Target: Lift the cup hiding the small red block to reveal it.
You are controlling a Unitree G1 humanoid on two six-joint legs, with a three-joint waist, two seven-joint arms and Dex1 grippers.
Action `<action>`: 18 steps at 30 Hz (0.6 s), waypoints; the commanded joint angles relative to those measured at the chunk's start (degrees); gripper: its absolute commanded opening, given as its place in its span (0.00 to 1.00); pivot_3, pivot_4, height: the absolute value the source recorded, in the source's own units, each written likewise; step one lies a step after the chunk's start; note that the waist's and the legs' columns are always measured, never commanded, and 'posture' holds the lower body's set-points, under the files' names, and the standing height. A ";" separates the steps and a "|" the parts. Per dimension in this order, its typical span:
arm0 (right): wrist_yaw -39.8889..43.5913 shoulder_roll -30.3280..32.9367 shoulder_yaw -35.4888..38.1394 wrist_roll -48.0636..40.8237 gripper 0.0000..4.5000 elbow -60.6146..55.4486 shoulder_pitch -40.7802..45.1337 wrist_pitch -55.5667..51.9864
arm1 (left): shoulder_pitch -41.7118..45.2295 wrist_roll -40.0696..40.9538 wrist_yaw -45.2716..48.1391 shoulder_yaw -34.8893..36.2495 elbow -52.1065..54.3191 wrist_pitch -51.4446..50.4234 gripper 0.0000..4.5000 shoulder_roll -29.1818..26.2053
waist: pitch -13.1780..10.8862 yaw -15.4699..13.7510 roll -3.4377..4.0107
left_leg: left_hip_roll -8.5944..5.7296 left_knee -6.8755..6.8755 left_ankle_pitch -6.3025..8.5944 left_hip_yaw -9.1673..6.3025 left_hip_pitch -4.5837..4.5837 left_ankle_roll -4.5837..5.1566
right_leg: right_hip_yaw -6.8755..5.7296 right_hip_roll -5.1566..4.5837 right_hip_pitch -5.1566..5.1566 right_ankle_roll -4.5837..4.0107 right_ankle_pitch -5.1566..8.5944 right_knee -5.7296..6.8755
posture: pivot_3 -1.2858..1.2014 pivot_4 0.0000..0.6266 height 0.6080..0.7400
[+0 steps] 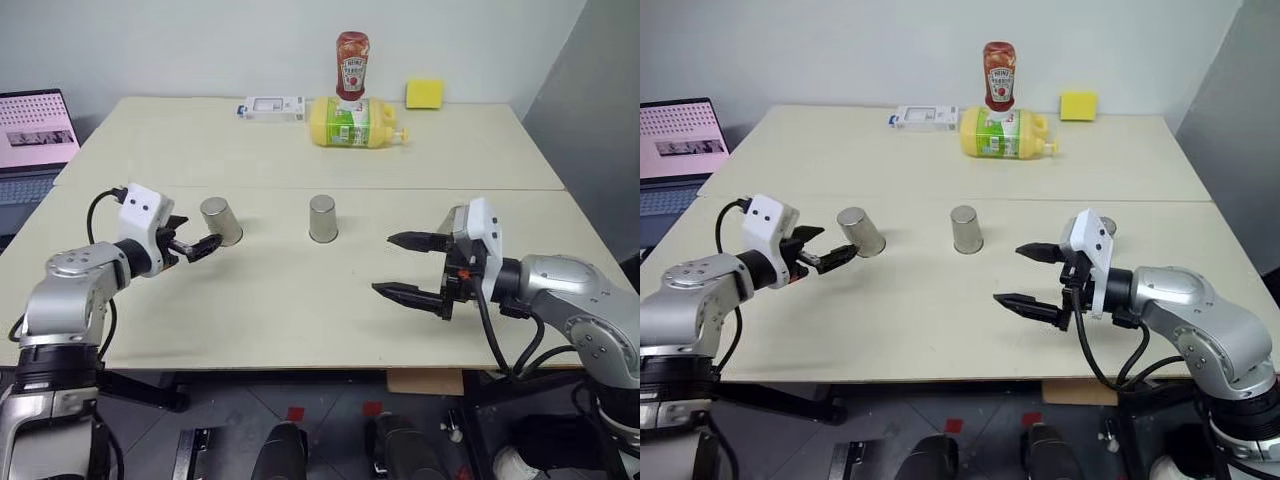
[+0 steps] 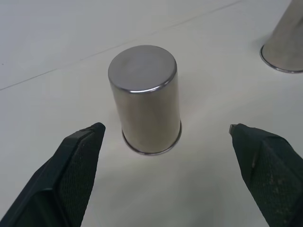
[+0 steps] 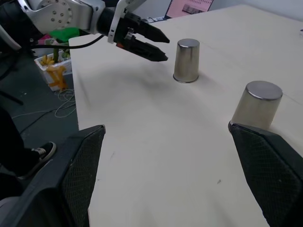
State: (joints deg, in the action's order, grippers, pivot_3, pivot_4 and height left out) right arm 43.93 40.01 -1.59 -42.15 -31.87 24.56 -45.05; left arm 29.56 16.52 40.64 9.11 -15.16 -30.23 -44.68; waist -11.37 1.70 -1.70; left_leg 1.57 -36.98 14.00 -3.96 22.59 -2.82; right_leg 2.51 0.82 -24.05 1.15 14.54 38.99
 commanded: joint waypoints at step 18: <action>-0.10 -1.03 0.06 -2.30 0.99 -3.18 2.95 -1.28 | 19.48 -8.22 1.61 -5.13 -30.11 15.82 1.00 6.84 | 0.00 0.02 0.00 | -0.05 -0.03 0.00 -0.07 0.12 0.00 | -0.05 -0.01 -0.05 0.00 -0.01 0.02 | 0.52 0.24 1.00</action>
State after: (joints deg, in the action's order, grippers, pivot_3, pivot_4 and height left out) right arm 43.72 38.93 -2.37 -43.04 -33.46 26.34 -46.29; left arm 46.89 9.14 42.62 3.81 -43.05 -16.87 -38.04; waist -11.37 1.71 -1.70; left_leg 1.50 -37.02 14.00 -4.04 22.71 -2.82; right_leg 2.46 0.81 -24.10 1.16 14.52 39.01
